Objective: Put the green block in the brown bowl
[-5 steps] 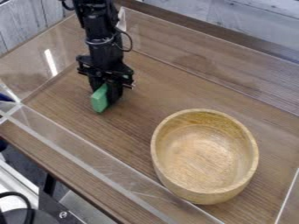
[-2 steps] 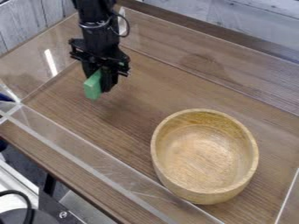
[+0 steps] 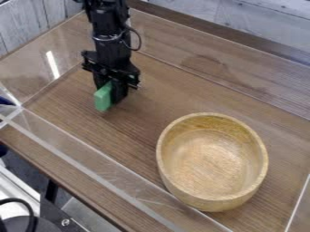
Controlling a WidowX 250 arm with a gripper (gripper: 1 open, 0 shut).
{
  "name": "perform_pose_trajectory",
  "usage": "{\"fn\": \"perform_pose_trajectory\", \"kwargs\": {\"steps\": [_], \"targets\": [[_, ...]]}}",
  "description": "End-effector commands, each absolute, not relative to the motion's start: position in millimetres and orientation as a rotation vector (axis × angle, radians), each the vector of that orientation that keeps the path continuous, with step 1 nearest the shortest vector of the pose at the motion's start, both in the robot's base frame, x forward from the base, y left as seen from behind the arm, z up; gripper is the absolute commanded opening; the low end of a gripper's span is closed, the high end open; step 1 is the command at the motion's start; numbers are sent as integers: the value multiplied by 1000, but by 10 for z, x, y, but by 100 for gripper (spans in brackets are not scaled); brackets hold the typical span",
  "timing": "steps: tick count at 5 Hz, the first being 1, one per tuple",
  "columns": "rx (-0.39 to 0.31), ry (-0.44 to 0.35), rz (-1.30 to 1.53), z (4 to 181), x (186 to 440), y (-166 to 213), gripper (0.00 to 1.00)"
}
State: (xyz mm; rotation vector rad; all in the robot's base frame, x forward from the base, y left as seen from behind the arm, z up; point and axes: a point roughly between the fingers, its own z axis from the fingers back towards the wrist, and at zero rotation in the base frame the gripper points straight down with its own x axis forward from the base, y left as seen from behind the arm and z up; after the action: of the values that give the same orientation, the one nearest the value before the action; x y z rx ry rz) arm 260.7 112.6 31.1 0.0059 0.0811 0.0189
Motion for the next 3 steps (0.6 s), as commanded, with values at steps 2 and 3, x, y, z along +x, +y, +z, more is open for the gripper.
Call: {"fn": "perform_pose_trajectory", "kwargs": {"steps": [2, 3], "targets": [[28, 5, -21, 504, 2800, 1306, 0], [24, -4, 12, 554, 2812, 1337, 0]]}}
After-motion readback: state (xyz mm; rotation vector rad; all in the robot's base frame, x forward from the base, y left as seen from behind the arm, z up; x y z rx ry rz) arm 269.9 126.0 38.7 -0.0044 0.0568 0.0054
